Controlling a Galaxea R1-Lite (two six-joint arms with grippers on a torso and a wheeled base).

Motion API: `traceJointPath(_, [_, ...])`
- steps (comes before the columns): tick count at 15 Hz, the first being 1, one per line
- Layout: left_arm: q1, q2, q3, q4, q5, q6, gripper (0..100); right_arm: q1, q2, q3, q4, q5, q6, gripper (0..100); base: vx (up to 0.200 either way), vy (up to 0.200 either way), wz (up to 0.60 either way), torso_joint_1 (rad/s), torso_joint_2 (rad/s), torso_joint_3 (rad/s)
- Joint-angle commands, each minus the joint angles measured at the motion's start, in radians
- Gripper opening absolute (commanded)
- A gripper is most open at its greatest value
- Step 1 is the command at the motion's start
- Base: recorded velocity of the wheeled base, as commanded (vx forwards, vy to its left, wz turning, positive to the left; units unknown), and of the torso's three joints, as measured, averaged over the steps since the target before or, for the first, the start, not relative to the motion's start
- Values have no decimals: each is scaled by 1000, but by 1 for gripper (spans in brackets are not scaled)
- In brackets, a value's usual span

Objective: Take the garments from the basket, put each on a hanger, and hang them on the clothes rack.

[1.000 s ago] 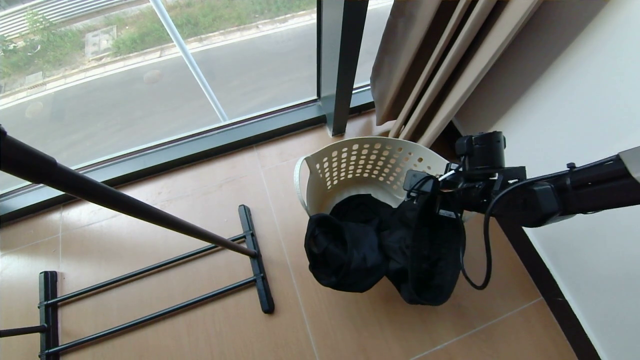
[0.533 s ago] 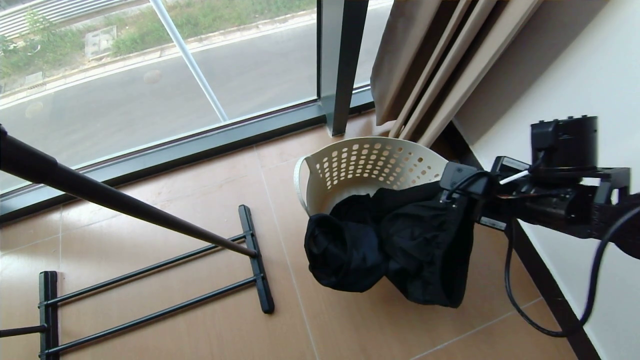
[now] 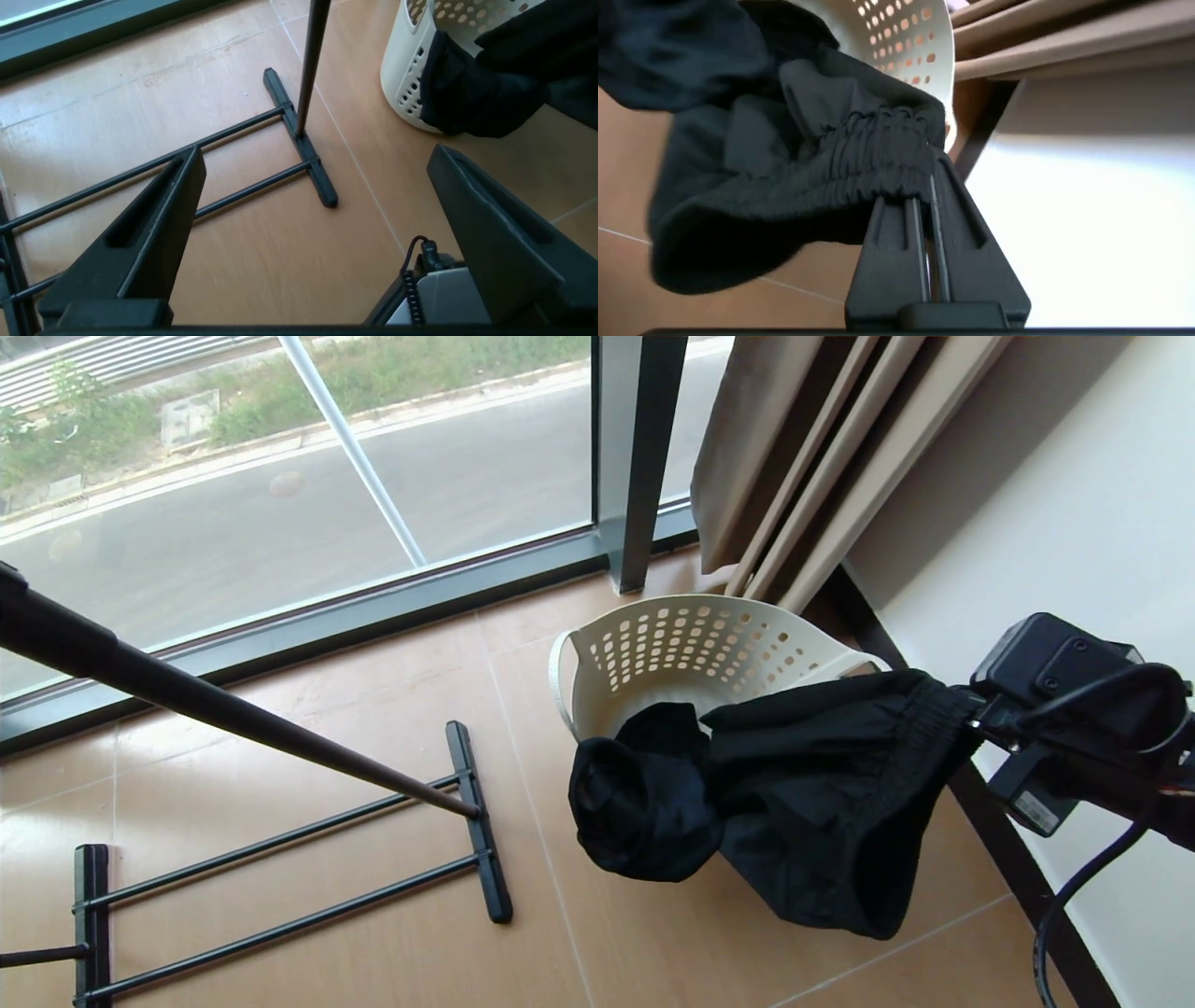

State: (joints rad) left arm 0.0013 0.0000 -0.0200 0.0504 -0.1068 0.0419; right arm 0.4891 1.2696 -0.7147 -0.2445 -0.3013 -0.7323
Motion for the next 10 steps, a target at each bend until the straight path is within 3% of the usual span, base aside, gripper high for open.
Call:
traceJointPath(1, [0, 2, 0, 0, 1, 1, 100, 9, -50, 40, -3, 4, 30, 0, 0, 0, 0, 7, 2, 144])
traceJointPath(3, [-1, 0, -1, 2, -1, 1, 100, -11, -64, 86, 1, 2, 111, 0, 0, 0, 0, 5, 5, 181])
traceJointPath(10, [-1, 0, 0, 2, -1, 1, 100, -26, -84, 92, -13, 5, 116, 0, 0, 0, 0, 1, 3, 200])
